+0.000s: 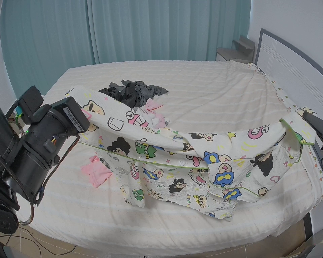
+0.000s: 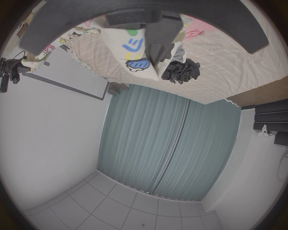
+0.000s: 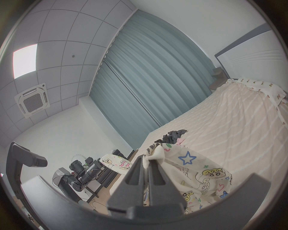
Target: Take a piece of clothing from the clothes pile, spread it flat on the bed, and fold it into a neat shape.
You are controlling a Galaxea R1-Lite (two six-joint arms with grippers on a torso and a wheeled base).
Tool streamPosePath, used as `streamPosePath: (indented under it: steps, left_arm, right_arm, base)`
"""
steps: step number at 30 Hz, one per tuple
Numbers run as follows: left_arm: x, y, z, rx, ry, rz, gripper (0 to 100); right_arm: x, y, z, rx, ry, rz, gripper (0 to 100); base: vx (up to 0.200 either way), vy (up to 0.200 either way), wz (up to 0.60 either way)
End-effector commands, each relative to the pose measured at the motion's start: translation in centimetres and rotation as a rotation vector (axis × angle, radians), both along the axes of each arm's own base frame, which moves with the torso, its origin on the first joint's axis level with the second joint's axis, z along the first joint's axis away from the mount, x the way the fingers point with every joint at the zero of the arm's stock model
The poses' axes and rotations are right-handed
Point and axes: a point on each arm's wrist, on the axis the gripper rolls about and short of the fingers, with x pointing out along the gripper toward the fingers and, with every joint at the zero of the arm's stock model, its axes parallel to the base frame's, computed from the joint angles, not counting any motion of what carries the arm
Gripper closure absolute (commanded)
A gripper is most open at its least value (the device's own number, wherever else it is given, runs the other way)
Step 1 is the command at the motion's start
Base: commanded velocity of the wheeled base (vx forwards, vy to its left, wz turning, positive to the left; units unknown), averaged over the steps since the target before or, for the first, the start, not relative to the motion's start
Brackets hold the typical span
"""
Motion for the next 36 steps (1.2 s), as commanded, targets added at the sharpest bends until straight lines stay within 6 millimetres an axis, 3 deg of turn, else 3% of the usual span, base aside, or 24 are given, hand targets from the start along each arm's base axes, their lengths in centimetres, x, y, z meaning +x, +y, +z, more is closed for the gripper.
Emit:
streamPosePath:
  steps: [1,8,15,36]
  left_arm:
    - [-0.1,0.1,-0.1,0.0,0.003,0.006,100]
    - [-0.3,0.2,0.1,-0.01,-0.003,0.019,100]
    - [-0.7,0.6,-0.8,0.005,0.02,0.028,100]
    - [-1.0,0.7,-0.7,0.004,0.017,0.03,100]
  right_arm:
    - [-0.6,-0.2,0.1,0.003,-0.018,-0.003,100]
    - [-2.6,-0.6,-0.5,0.015,-0.047,0.002,100]
    - [-2.5,-0.4,-1.4,0.001,-0.02,0.025,100]
    - [-3.0,-0.5,-2.3,-0.048,-0.042,0.018,100]
  base:
    - [0.0,-0.2,0.0]
    - [0.0,-0.2,0.0]
    - [0.0,-0.2,0.0]
    - [0.0,0.0,0.0]
